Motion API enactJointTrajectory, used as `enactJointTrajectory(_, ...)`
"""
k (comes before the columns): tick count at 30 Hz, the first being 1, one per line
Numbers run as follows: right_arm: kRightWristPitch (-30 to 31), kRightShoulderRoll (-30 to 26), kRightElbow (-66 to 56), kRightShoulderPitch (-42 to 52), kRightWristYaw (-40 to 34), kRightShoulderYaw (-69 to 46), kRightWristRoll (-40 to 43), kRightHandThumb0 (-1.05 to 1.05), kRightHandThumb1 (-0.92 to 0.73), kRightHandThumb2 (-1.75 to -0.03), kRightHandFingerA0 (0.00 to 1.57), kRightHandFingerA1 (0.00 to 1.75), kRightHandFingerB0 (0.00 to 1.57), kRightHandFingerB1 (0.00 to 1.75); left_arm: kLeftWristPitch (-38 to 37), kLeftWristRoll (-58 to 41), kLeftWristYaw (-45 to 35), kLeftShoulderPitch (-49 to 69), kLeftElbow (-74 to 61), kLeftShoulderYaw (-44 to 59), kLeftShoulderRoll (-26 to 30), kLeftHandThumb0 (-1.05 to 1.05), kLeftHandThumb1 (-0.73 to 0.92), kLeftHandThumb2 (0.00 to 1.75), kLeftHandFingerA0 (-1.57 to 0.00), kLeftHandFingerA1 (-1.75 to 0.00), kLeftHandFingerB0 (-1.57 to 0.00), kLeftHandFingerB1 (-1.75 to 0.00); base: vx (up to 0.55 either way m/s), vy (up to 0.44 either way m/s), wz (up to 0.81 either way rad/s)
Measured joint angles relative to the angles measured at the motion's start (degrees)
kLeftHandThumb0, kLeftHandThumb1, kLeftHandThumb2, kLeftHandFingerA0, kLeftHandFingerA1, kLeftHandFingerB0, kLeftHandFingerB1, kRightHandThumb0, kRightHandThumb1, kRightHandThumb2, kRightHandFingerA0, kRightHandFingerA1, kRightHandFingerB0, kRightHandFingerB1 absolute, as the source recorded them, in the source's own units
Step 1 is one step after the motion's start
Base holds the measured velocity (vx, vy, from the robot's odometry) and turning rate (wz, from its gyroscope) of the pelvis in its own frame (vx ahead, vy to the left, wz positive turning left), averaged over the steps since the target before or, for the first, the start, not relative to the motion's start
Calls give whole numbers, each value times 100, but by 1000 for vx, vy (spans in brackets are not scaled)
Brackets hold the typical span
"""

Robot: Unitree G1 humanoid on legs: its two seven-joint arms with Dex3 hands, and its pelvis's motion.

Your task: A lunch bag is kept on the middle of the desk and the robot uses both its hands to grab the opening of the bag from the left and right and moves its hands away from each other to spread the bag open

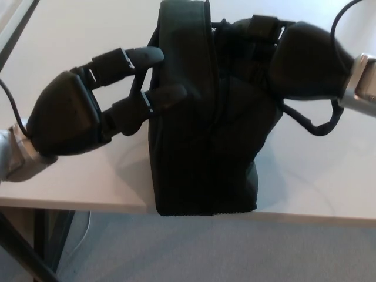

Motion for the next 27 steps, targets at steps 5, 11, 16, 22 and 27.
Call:
enactJointTrajectory(5,-37,197,30,217,117,-180,193,-38,-50,-55,44,36,22,29,-271,-211,24,182,-172,105,-29,-10,48,95,-89,-168,-71,-162,0,0,0)
enactJointTrajectory(11,-34,299,23,375,196,-277,333,-53,-42,-69,32,42,15,36,-506,-455,39,529,-605,317,-134,-20,45,102,-83,-166,-72,-156,0,0,0)
enactJointTrajectory(16,-2,349,-41,550,356,-374,419,-48,-42,-67,32,41,14,36,-596,-529,-19,806,-964,333,-212,-12,48,104,-83,-173,-63,-155,0,0,0)
enactJointTrajectory(22,8,458,-34,721,486,-467,555,-46,-47,-69,34,42,20,37,-790,-700,-194,1041,-942,452,-366,-13,57,109,-88,-156,-85,-136,0,0,0)
enactJointTrajectory(27,-66,586,155,969,450,-820,830,-40,-45,-68,64,51,45,45,-945,-1066,-408,1459,-811,778,-629,-18,44,113,-91,-156,-99,-111,0,0,0)
